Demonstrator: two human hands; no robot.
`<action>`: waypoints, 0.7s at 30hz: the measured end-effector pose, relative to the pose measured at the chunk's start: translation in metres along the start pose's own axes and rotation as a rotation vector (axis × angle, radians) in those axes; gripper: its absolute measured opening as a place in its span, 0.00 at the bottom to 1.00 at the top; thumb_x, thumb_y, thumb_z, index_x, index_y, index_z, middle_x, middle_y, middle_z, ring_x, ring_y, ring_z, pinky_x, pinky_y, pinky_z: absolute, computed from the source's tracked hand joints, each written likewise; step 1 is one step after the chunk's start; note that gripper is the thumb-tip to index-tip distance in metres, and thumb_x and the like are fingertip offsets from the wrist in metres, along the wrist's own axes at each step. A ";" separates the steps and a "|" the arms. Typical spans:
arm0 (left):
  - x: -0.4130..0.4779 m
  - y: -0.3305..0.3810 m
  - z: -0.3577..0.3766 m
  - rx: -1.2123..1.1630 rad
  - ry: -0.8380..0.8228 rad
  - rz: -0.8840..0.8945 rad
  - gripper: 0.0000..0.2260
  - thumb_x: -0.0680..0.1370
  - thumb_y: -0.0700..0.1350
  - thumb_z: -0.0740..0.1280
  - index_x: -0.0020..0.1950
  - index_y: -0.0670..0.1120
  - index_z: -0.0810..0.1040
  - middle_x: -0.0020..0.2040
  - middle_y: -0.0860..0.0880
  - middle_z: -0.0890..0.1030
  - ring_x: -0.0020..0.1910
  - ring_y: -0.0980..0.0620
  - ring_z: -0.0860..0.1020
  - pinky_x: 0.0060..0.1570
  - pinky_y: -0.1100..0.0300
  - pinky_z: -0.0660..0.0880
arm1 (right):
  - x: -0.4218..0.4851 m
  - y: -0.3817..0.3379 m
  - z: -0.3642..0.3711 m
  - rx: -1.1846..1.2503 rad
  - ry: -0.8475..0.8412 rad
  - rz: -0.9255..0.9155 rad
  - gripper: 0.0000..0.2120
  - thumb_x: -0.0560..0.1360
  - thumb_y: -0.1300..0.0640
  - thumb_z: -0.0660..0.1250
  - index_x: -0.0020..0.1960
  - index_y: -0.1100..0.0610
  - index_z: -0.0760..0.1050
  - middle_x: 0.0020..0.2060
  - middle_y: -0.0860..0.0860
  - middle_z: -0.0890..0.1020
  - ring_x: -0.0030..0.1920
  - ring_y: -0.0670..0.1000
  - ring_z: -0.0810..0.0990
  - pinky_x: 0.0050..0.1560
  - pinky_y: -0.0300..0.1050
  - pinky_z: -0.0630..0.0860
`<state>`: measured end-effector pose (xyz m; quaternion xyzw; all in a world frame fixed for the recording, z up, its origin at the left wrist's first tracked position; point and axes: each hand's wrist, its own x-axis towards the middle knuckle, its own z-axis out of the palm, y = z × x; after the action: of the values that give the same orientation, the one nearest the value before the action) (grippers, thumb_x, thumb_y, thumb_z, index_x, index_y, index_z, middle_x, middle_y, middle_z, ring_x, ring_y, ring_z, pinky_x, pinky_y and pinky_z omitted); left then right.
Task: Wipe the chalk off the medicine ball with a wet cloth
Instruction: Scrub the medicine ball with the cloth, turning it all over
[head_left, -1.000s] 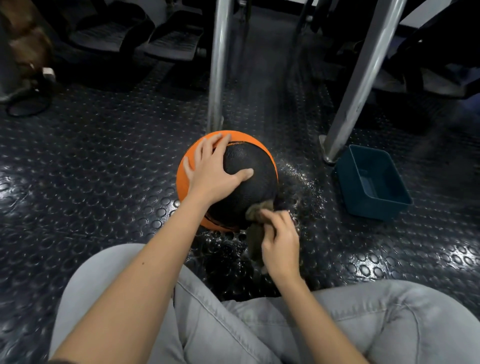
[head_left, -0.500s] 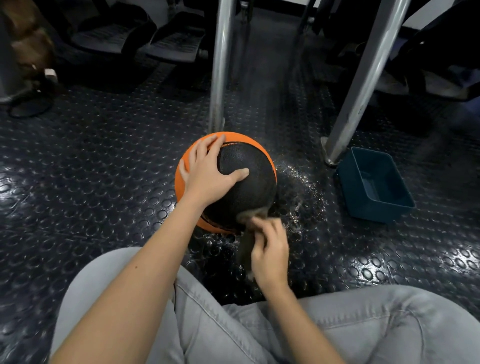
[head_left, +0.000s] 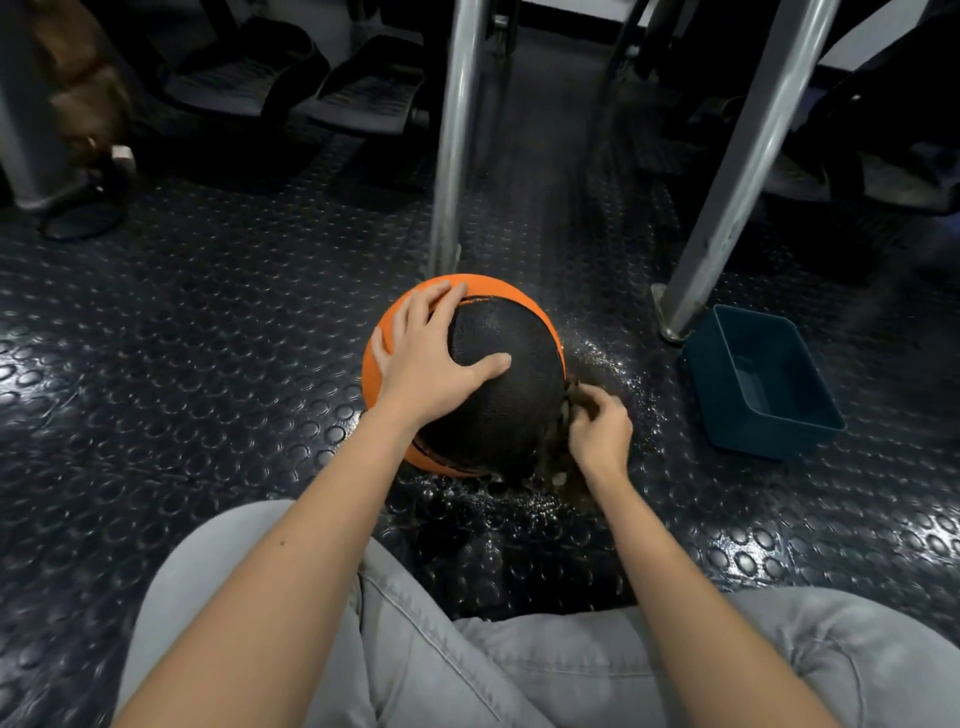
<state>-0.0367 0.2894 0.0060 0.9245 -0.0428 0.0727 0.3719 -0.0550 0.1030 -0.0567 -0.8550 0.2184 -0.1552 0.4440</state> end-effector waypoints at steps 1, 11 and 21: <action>0.000 0.000 0.000 0.005 0.007 0.003 0.37 0.71 0.62 0.69 0.75 0.58 0.57 0.75 0.57 0.55 0.75 0.52 0.50 0.73 0.42 0.44 | 0.002 -0.005 -0.003 0.011 0.020 -0.025 0.15 0.76 0.68 0.60 0.60 0.61 0.76 0.57 0.60 0.76 0.59 0.57 0.74 0.57 0.37 0.65; -0.003 0.006 0.004 0.038 0.000 0.031 0.37 0.70 0.62 0.69 0.75 0.58 0.58 0.75 0.58 0.55 0.75 0.54 0.49 0.73 0.43 0.43 | -0.003 -0.002 -0.002 0.102 0.006 -0.171 0.15 0.74 0.71 0.61 0.56 0.59 0.79 0.53 0.58 0.77 0.53 0.52 0.76 0.54 0.31 0.67; -0.005 0.009 0.008 0.063 -0.006 0.050 0.37 0.70 0.63 0.70 0.75 0.58 0.58 0.75 0.58 0.56 0.74 0.55 0.50 0.72 0.43 0.44 | 0.012 -0.071 -0.019 0.105 -0.012 -0.593 0.16 0.72 0.69 0.60 0.54 0.58 0.80 0.47 0.52 0.77 0.50 0.48 0.75 0.56 0.37 0.70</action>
<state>-0.0423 0.2774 0.0060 0.9346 -0.0649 0.0805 0.3404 -0.0364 0.1201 0.0135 -0.8583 -0.0518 -0.2840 0.4242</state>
